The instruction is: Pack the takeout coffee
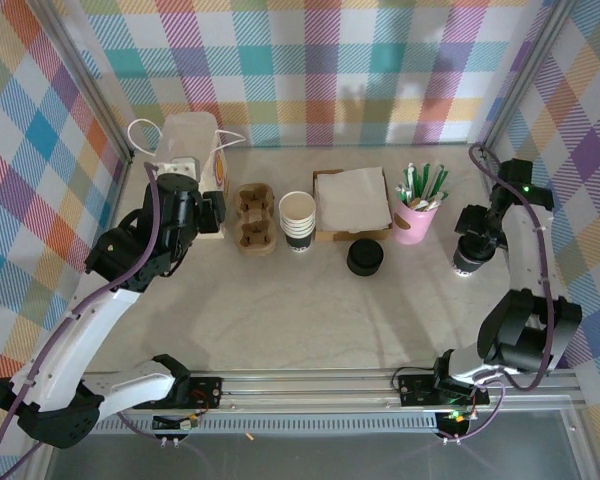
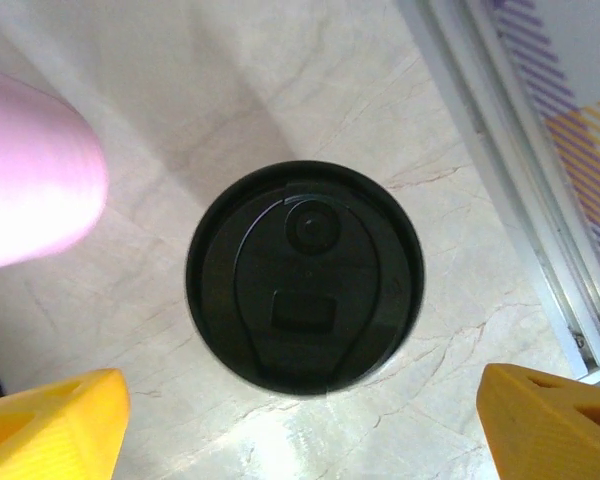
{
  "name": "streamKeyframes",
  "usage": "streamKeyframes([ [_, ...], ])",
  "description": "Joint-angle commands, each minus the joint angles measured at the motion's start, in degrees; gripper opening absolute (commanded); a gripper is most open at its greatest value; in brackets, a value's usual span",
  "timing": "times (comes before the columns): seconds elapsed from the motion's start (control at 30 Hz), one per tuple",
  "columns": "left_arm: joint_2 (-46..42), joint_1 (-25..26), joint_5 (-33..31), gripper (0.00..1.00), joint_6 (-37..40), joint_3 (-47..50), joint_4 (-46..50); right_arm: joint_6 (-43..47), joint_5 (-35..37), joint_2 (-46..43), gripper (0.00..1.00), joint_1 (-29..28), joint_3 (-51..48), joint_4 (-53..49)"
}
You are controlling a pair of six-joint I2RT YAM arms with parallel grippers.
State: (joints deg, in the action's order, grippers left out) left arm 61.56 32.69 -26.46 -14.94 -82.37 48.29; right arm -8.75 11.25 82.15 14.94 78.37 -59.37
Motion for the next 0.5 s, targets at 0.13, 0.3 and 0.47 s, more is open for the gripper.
streamKeyframes([
  [0.13,2.3,-1.2,-5.5,0.54,-4.3,-9.6,13.6,-3.6,-1.9,-9.8,0.82,-2.5,8.6,-7.3],
  [0.3,4.4,-2.6,-5.1,0.54,-7.4,-14.1,21.7,-6.6,-3.5,-13.4,0.73,-8.4,16.4,-13.5],
  [0.47,4.9,-5.6,-0.3,0.54,-10.4,-13.5,25.2,-16.8,1.0,-12.6,0.68,-26.0,25.6,-21.8],
])
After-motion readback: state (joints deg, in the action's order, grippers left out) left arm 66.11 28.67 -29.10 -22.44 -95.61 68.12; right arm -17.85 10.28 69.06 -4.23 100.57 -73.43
